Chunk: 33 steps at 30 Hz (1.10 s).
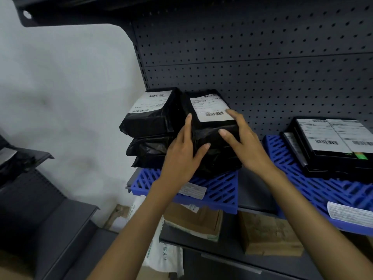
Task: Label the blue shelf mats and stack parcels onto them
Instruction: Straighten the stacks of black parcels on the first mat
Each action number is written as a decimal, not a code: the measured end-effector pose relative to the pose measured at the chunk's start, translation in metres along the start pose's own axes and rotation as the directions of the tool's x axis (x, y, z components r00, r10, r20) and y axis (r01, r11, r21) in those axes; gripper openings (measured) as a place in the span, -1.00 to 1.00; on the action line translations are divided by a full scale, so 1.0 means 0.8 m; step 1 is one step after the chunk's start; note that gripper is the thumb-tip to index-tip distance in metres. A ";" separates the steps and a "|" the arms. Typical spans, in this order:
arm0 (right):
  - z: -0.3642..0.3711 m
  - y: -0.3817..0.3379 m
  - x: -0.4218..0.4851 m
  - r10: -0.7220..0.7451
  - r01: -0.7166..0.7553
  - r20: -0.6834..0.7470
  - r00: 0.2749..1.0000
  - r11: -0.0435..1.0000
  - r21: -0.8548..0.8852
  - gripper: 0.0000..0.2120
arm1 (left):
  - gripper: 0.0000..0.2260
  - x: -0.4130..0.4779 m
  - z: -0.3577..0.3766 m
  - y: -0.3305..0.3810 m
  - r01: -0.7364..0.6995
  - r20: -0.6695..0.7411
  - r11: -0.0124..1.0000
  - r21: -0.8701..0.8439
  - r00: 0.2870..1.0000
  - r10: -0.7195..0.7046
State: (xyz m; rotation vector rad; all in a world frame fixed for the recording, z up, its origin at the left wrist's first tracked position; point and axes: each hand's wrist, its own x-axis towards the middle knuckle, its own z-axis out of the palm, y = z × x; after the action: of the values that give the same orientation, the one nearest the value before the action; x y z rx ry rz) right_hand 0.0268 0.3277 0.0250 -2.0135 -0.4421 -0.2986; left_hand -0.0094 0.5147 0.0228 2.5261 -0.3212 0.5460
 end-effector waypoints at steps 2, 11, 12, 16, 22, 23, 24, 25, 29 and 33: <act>0.000 0.003 -0.005 -0.021 0.022 -0.026 0.999 0.998 0.051 -0.53 | -0.27 0.002 0.009 0.012 0.020 -0.019 0.999 0.032 1.000 -0.020; -0.027 0.025 -0.016 -0.067 0.081 -0.144 0.987 0.993 0.089 -0.58 | -0.35 0.001 0.031 0.037 0.007 -0.008 0.965 -0.261 1.000 -0.010; -0.026 0.028 -0.017 -0.068 0.081 -0.111 0.991 0.990 0.118 -0.55 | -0.31 0.000 0.030 0.033 0.002 -0.001 0.963 -0.269 1.000 -0.002; -0.025 0.033 -0.020 -0.117 0.117 -0.010 0.993 0.977 0.181 -0.34 | -0.08 -0.005 0.031 0.020 -0.011 0.053 0.956 -0.292 0.998 0.028; -0.031 0.040 -0.026 -0.121 0.093 0.085 0.989 0.956 0.277 -0.26 | 0.12 -0.004 0.039 0.016 -0.005 0.101 0.904 -0.427 0.993 0.053; -0.031 0.039 -0.028 -0.114 0.082 0.094 0.989 0.952 0.295 -0.26 | 0.12 -0.004 0.041 0.017 -0.012 0.092 0.896 -0.444 0.994 0.058; -0.031 0.038 -0.028 -0.108 0.072 0.101 0.989 0.950 0.304 -0.26 | 0.12 -0.004 0.043 0.017 -0.018 0.079 0.889 -0.457 0.995 0.060; -0.031 0.037 -0.028 -0.105 0.067 0.109 0.988 0.950 0.305 -0.25 | 0.11 -0.004 0.044 0.016 -0.025 0.064 0.884 -0.468 0.996 0.062; -0.023 0.029 -0.034 -0.103 0.051 0.155 0.982 0.951 0.305 -0.20 | 0.07 -0.002 0.043 0.001 -0.073 -0.002 0.863 -0.501 0.997 0.083; 0.004 0.020 -0.041 -0.155 0.123 0.158 0.975 0.972 0.199 -0.12 | -0.04 0.002 0.031 -0.022 -0.075 -0.002 0.853 -0.517 0.996 0.087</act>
State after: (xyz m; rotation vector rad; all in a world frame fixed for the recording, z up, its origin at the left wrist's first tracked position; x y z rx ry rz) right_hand 0.0040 0.3176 -0.0020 -1.8328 -0.6976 -0.1618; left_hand 0.0060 0.5157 -0.0040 2.0011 -0.5106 0.3971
